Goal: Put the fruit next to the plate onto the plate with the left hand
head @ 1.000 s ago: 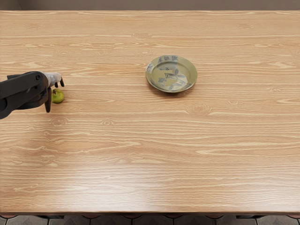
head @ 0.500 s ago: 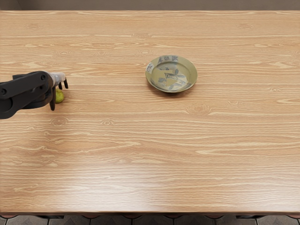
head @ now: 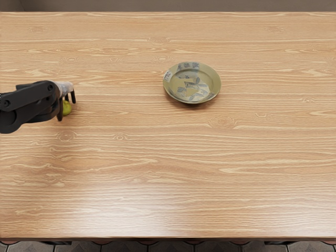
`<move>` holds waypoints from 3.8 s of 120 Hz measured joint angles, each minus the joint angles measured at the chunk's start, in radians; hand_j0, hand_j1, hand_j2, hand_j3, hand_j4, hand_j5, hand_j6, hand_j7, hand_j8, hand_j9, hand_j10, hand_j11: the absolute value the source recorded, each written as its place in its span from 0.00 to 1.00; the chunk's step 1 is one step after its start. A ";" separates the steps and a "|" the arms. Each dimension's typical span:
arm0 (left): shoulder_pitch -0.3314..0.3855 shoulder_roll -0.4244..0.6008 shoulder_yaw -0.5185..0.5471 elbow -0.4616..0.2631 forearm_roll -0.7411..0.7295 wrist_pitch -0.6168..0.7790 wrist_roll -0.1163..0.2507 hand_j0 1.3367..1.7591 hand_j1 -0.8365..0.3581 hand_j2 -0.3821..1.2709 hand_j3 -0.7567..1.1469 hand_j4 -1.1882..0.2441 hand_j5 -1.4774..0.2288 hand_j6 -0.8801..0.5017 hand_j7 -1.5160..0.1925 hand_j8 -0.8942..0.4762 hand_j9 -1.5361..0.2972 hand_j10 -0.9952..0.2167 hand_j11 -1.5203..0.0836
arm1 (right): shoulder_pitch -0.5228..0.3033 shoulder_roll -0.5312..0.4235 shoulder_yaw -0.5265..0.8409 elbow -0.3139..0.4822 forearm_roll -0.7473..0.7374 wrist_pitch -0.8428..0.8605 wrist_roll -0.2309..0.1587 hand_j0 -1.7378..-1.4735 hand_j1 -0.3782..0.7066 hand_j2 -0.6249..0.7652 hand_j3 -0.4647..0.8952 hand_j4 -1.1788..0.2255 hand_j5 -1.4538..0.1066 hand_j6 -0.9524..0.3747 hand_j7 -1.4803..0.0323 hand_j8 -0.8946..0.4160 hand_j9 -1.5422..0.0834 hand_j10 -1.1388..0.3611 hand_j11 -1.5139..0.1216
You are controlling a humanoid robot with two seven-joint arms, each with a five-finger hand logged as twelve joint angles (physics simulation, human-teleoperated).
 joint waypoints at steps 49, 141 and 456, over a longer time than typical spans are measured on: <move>0.007 0.000 0.009 0.001 0.008 -0.003 0.000 0.76 0.40 0.32 0.40 0.37 0.44 0.43 0.44 0.43 0.41 0.30 0.46 | 0.000 0.000 0.000 0.000 0.000 0.000 0.000 0.30 0.06 0.44 0.34 0.82 0.90 0.69 0.95 0.66 0.92 0.74 0.90; -0.031 0.001 0.011 -0.014 -0.009 -0.064 0.001 0.75 0.30 0.44 0.40 0.37 0.25 0.47 0.33 0.48 0.29 0.19 0.32 | 0.000 0.000 0.000 0.000 0.000 0.000 0.000 0.30 0.06 0.44 0.34 0.82 0.90 0.69 0.95 0.66 0.92 0.74 0.90; -0.236 -0.413 0.232 0.150 -0.057 0.392 -0.391 0.75 0.31 0.45 0.40 0.34 0.19 0.49 0.27 0.46 0.29 0.19 0.32 | -0.003 0.000 0.005 0.006 0.002 0.000 0.004 0.30 0.06 0.44 0.34 0.82 0.90 0.69 0.95 0.66 0.92 0.74 0.90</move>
